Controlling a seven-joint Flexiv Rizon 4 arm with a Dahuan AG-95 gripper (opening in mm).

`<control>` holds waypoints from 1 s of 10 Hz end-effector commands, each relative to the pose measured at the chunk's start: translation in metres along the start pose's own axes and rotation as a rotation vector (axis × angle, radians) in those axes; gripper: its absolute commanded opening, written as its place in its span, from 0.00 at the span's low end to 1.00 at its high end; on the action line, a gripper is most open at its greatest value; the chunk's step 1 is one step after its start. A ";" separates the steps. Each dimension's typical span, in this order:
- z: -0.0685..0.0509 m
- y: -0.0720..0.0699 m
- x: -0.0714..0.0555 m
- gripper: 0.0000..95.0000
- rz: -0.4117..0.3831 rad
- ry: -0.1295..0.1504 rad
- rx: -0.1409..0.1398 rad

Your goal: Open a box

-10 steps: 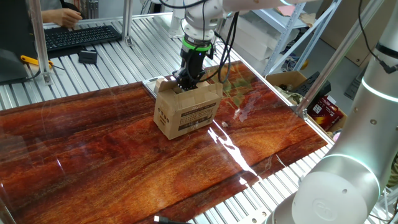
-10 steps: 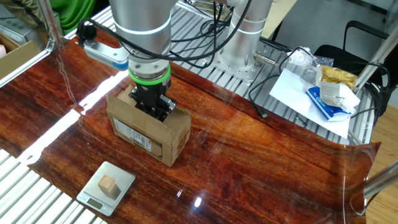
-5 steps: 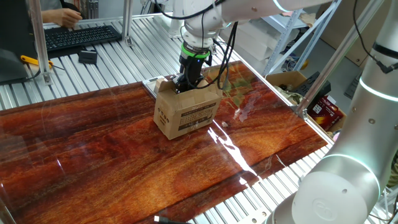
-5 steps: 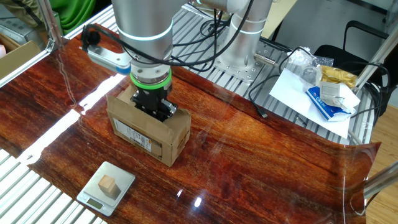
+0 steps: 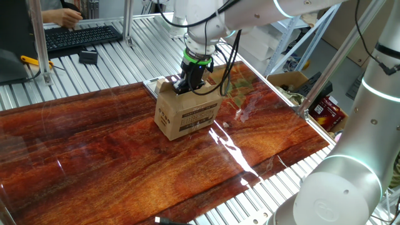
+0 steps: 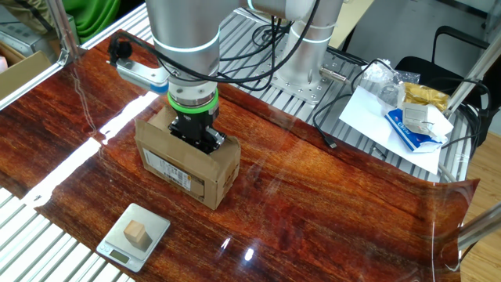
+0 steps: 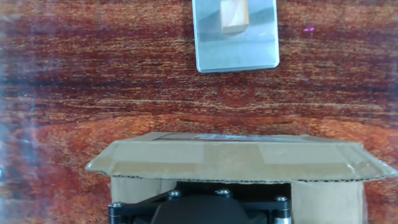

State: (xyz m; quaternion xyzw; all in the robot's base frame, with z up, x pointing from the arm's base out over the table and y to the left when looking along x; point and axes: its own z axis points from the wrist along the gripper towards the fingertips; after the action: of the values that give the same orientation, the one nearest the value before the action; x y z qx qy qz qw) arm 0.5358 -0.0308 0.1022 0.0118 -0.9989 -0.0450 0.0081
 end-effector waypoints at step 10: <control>-0.007 0.009 0.001 0.00 0.092 0.018 -0.094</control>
State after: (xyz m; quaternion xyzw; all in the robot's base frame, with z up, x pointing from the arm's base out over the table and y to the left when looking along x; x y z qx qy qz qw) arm 0.5341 -0.0225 0.1114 -0.0353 -0.9951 -0.0903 0.0196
